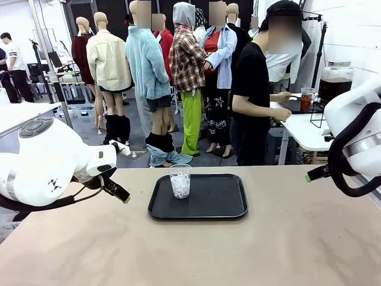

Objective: Pour the drink into the iced cup.
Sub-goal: Pick up the iced cup indicated by the human and present it to them.

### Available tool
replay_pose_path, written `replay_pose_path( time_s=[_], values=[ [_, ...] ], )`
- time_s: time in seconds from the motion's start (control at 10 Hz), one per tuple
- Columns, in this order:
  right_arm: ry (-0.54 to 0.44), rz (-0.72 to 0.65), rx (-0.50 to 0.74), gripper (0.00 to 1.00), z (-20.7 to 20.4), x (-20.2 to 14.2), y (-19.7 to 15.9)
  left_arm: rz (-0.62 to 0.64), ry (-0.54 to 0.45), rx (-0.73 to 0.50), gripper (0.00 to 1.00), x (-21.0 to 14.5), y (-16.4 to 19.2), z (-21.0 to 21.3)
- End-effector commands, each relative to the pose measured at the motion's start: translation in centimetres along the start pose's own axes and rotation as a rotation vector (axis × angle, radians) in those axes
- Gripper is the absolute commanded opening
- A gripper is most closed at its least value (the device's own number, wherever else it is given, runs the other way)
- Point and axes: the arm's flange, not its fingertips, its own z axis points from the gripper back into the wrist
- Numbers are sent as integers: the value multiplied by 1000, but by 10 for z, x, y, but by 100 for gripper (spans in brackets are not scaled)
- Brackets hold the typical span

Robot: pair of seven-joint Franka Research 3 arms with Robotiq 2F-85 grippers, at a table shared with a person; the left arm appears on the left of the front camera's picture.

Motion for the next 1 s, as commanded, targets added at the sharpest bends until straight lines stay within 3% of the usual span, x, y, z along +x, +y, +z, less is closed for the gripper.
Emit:
replay_pose_path(
  time_s=[0.0,0.9],
  values=[
    [-14,-1,1,100,0,-4,-1,4,-2,0,100,-1,2,1],
    [-14,-1,1,100,0,-4,-1,4,-2,0,100,-1,2,1]
  ],
)
